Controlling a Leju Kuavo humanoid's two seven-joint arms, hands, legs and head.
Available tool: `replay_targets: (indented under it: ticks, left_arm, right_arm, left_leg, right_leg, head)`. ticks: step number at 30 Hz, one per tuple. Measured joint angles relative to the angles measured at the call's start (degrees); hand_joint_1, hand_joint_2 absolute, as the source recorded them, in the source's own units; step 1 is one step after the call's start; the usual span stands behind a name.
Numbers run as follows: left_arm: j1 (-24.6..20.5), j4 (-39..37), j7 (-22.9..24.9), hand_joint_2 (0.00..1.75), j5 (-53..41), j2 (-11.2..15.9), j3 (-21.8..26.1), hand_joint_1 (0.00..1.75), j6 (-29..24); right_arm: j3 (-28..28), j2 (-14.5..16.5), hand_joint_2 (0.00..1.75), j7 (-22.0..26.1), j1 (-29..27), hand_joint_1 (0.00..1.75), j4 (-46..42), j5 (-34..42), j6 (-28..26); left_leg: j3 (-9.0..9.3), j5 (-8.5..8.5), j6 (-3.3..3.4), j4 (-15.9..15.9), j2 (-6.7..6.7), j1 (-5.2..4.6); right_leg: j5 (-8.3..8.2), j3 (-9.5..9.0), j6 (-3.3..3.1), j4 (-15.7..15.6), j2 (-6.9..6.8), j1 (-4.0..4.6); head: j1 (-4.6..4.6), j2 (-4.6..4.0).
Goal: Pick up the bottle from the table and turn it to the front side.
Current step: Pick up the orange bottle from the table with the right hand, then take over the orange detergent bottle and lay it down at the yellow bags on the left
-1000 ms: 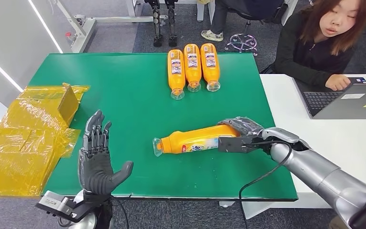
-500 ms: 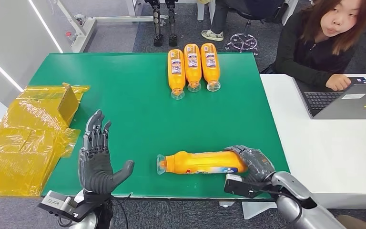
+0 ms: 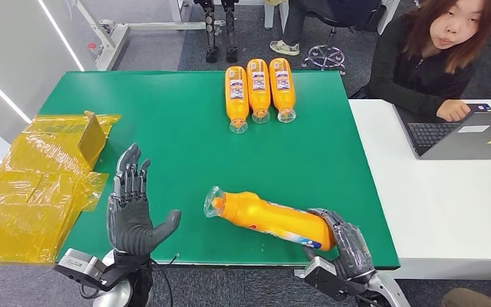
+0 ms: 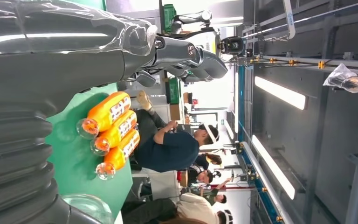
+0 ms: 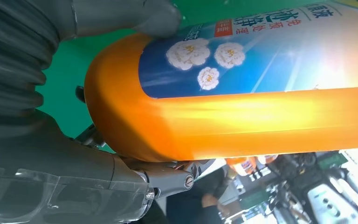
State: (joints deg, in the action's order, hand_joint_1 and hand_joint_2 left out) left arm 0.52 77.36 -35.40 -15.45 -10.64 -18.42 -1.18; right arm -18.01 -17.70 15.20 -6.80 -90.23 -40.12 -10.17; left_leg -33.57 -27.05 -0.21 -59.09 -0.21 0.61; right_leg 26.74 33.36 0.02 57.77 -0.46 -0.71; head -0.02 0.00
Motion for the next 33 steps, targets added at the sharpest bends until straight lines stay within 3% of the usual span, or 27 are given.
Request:
replay_targets:
  ticks: [11,16,26,33]
  left_arm:
    - [-0.04,-0.60,0.69,1.75,2.76,0.10,-0.28,0.00,3.04]
    - [-0.42,-1.30,1.93,1.75,10.25,0.13,-0.60,0.00,11.98]
    - [-0.95,-2.89,5.45,1.75,24.20,0.32,-1.77,0.00,29.23]
    - [-2.40,-5.04,6.75,1.75,27.26,-0.21,-3.84,0.00,32.50]
  right_arm:
    - [6.29,6.60,1.75,7.15,-2.13,1.75,-1.73,3.98,0.24]
    - [6.45,8.85,1.75,9.81,-2.33,1.75,-2.18,4.69,-0.34]
    - [4.48,11.34,1.75,9.60,-2.29,1.75,-3.93,1.55,-0.99]
    - [1.40,14.08,1.75,8.16,-2.27,1.75,-7.28,-2.09,-0.37]
  left_leg:
    - [0.01,0.00,0.00,0.00,0.01,0.01]
    - [0.00,0.00,0.00,0.01,0.03,0.01]
    - [0.00,0.00,0.00,0.00,0.03,0.00]
    - [0.00,0.00,0.00,0.01,0.03,0.01]
  right_leg:
    - [0.00,0.02,0.00,0.00,0.02,0.01]
    - [0.00,0.02,0.00,0.01,0.03,0.01]
    - [0.00,0.01,0.00,0.01,0.02,0.00]
    - [0.00,0.02,0.00,0.01,0.03,0.01]
  head:
    - [-0.01,-0.01]
    - [-0.01,-0.01]
    - [0.00,-0.01]
    - [0.00,-0.01]
